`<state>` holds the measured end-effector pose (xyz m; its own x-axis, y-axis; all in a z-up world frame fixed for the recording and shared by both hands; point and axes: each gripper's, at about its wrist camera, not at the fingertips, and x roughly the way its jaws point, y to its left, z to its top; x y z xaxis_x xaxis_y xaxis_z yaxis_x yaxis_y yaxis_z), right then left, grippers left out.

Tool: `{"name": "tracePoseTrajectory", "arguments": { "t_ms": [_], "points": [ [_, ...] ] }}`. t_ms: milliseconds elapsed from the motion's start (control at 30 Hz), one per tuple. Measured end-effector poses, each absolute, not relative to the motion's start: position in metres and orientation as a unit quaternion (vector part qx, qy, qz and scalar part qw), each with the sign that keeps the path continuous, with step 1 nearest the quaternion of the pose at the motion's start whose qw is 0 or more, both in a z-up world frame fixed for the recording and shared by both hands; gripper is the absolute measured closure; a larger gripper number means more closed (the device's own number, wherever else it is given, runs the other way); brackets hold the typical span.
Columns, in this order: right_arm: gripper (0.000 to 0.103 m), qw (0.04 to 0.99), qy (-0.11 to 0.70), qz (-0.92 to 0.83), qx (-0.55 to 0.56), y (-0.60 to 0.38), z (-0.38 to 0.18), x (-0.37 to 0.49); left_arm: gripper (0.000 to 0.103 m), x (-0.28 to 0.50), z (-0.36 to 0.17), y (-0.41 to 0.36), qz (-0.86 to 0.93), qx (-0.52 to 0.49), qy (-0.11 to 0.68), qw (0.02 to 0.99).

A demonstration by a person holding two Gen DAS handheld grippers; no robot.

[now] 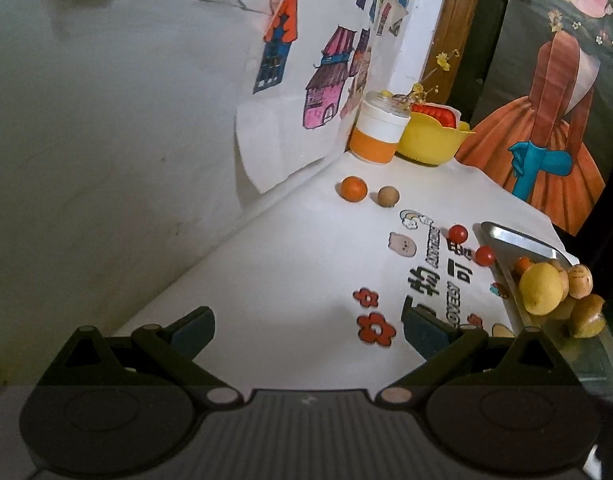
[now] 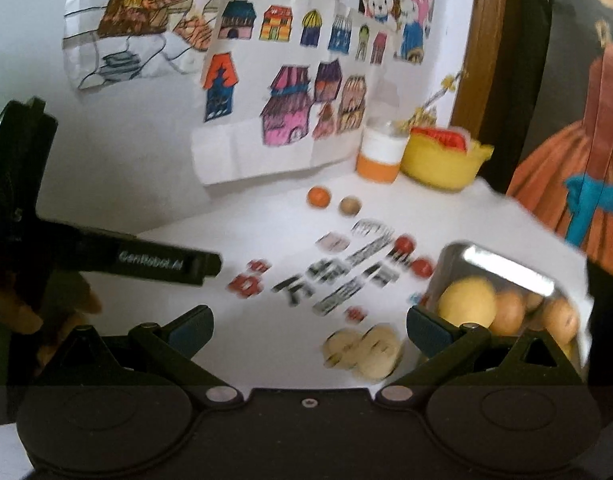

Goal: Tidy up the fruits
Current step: 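Lift both open tools from the tray toward the red cherry tomatoes, then grasp a red cherry tomato with left tool while right tool grasps another cherry tomato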

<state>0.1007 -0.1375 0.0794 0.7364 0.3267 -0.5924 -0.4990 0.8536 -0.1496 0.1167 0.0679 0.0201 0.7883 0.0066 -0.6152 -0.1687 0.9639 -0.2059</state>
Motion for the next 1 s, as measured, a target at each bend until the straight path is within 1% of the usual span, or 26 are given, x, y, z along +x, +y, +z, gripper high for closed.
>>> {"name": "tracePoseTrajectory", "arguments": {
  "t_ms": [333, 567, 800, 1000],
  "points": [
    [0.001, 0.926, 0.247, 0.193, -0.21, -0.153, 0.096, 0.135, 0.0, 0.153, 0.032, 0.057, 0.028, -0.08, 0.312, 0.946],
    [0.001, 0.925, 0.231, 0.168, -0.251, -0.165, 0.085, 0.16, 0.0, 0.186, 0.043, 0.036, 0.003, -0.059, 0.301, 0.952],
    [0.001, 0.908, 0.256, 0.204, -0.26, -0.176, 0.074, 0.197, 0.0, 0.227, 0.045, 0.017, -0.047, -0.063, 0.295, 0.952],
    [0.001, 0.877, 0.297, 0.253, -0.28, -0.181, 0.06, 0.232, 0.0, 0.259, 0.027, 0.004, -0.105, -0.063, 0.325, 0.938]
  ]
}}
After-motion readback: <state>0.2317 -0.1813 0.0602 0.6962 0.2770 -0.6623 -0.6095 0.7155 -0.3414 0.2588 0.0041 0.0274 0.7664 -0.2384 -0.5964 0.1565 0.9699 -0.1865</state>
